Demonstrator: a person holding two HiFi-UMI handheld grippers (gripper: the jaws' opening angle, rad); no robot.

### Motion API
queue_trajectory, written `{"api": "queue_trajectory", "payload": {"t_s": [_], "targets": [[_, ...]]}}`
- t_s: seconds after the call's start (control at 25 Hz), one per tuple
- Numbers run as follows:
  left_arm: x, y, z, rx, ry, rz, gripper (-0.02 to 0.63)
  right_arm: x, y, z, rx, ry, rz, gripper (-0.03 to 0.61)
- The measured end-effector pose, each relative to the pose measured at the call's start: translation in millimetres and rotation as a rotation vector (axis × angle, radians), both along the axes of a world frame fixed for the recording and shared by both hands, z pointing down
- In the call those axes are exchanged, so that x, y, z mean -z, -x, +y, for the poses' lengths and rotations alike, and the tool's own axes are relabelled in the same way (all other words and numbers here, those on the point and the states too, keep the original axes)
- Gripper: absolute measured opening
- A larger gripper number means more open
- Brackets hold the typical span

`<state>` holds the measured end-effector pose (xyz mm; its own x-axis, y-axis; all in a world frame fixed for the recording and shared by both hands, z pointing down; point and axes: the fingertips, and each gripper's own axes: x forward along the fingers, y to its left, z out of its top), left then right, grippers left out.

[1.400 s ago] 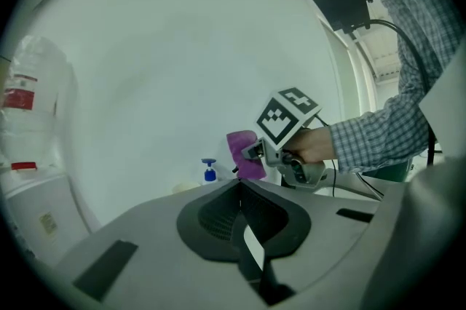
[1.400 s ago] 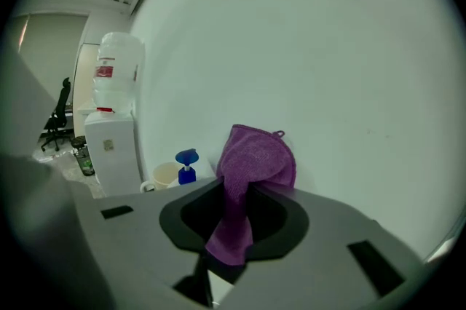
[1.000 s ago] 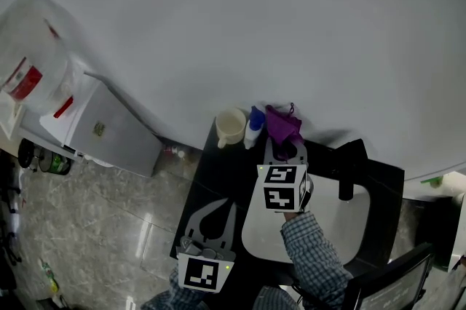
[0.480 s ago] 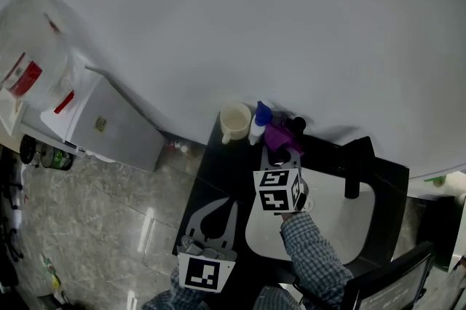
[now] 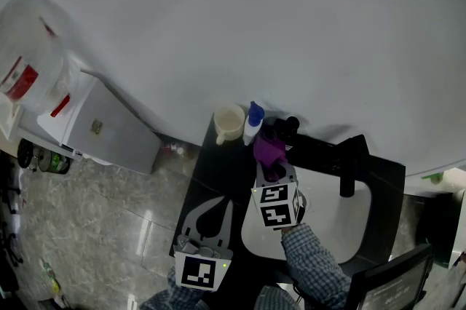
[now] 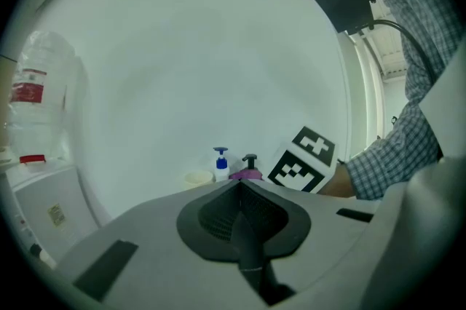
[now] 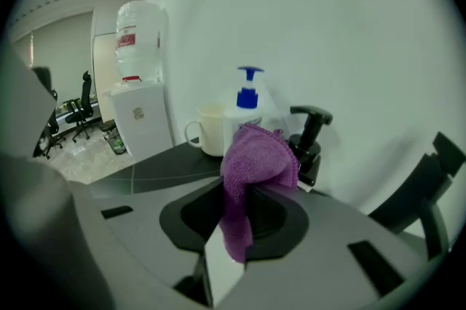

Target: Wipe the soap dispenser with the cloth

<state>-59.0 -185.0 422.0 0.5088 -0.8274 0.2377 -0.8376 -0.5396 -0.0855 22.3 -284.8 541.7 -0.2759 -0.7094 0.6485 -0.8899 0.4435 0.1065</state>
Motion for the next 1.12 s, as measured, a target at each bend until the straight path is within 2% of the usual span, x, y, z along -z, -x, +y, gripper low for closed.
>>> {"api": "queue_trajectory", "payload": {"t_s": [0.2,0.32,0.4,0.64,1.12], "targets": [[6,-9,-4,-0.017,-0.016,0.005,0.002,73,-4,2,0.002,-0.125,-0.105,0.080],[10,-17,-3,-0.032,-0.025,0.004,0.002,105,-22,-16,-0.036,-0.199,-0.144,0.080],[11,-20,-2,-0.035,-0.024,0.008,0.002,112,-37,-30,-0.072,-0.213,-0.153,0.080],[7,-24,0,-0.040,-0.013,0.004,0.002,80,-66,-48,-0.136,-0.144,-0.140,0.080],[-3,-26,1,-0.035,0.010,-0.024,0.002,-11,-108,-32,-0.239,0.027,-0.108,0.080]]}}
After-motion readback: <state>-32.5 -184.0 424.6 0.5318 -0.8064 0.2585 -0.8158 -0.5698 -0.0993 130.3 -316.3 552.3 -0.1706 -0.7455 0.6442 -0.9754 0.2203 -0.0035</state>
